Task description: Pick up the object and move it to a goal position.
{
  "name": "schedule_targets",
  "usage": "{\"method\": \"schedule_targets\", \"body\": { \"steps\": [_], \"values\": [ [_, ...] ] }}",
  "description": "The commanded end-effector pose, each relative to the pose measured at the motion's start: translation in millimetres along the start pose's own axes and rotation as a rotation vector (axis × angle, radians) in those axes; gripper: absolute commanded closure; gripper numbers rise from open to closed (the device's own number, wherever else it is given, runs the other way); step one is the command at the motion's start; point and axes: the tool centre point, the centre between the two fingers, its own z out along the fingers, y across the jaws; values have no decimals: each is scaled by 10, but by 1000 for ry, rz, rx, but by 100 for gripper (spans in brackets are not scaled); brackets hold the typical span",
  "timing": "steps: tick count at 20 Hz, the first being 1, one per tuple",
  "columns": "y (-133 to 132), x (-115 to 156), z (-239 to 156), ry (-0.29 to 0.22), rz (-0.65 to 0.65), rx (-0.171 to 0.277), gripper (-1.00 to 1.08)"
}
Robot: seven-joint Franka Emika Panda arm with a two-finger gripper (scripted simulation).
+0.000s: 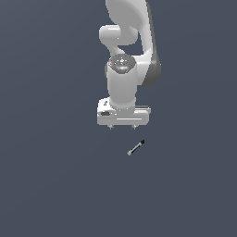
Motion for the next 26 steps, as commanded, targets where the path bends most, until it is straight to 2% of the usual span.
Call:
{"method": "schedule_targets", "body": {
  "steps": [1,15,26],
  "values": [
    [0,0,0,0,0,0,-92],
    [110,46,12,3,-35,-24,-92],
    [18,73,130,2,59,-21,-92]
  ]
}}
